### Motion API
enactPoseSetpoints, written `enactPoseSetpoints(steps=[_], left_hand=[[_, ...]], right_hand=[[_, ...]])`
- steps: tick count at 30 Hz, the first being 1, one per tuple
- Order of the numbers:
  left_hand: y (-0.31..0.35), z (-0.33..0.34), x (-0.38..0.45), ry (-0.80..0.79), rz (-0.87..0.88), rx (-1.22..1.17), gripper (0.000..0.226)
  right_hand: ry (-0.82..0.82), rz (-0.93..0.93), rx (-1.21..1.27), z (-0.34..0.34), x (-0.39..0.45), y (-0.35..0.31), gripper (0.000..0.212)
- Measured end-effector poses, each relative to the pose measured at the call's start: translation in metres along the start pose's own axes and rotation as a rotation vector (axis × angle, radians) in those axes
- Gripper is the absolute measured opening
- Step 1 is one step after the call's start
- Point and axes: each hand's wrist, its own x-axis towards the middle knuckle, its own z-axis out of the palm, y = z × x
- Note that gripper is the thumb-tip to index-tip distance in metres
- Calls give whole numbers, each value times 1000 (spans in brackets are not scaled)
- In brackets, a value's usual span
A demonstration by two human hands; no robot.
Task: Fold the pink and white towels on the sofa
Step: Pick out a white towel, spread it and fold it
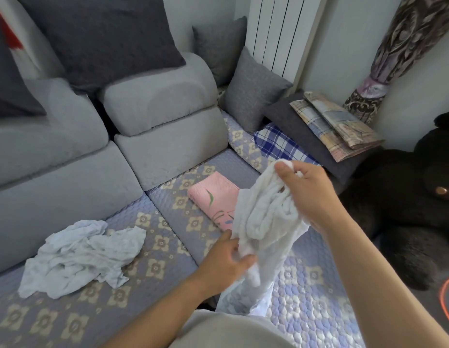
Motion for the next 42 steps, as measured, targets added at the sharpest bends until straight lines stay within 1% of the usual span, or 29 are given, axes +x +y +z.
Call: enactPoseSetpoints(steps=[1,4,6,7,9,11,12,13,15,16,17,19,20,22,24,25,27,28,29,30,31,33,35,37,38,39,40,41,42], left_hand=[[-3,-5,-2,33,31,31,10],[-19,-26,-7,206,190,241,35],[-21,-39,-7,276,282,354,41],[-23,-45,-5,264,310,436,36],[-22,-50,0,196,345,598,16],[-15,-50,7,156,302,707,8],[-13,-51,8,141,233,728,9],[-11,-51,10,112,237,725,20],[-5,-51,10,23,262,863,56],[-3,-54,10,-9,235,922,62],[0,-56,12,-22,183,956,59],[7,-58,15,-44,82,1012,46],[10,-61,15,-59,70,1052,40],[18,-71,12,-55,176,1111,33],[23,-85,7,-78,293,1182,31],[23,-92,4,-64,354,1165,33],[17,-102,4,-62,383,1152,32],[12,-105,5,-25,355,1098,25],[8,-110,7,38,349,1071,12],[2,-112,7,99,320,997,7],[0,-113,6,181,305,933,12],[5,-114,3,226,316,889,3],[1,-111,1,295,355,870,8],[4,-114,0,317,284,819,8],[3,-113,1,319,256,811,13],[5,-113,0,294,268,815,26],[10,-111,-1,192,284,886,51],[14,-108,-1,157,298,958,75],[17,-107,0,135,276,1033,90]], right_hand=[[68,24,9,-4,4,0,41],[218,54,32,-16,12,0,50],[243,52,22,-18,13,0,54],[246,56,26,-17,13,0,54],[248,71,49,-15,12,-1,48],[228,69,44,-14,12,-1,37],[210,58,35,-13,12,-1,31],[190,42,27,-12,12,-1,27],[155,18,12,-9,13,0,25],[141,19,1,-7,13,0,25],[132,24,-12,-5,13,0,25],[128,34,-31,-2,13,0,31],[129,35,-35,-2,13,0,33],[130,30,-37,-4,14,1,35],[121,40,-48,-8,15,3,37],[117,49,-53,-9,16,4,35],[120,57,-56,-11,17,6,34],[132,60,-54,-12,17,8,35],[148,66,-49,-14,18,10,35],[164,75,-41,-16,18,12,35],[179,82,-35,-18,19,14,36],[213,93,-35,-21,21,20,36],[234,98,-36,-22,21,23,33],[235,101,-32,-22,22,26,31],[234,105,-29,-21,22,27,32],[230,107,-24,-21,23,27,34],[220,106,-19,-20,23,27,34],[206,101,-18,-19,23,25,32],[190,93,-23,-18,22,24,30]])
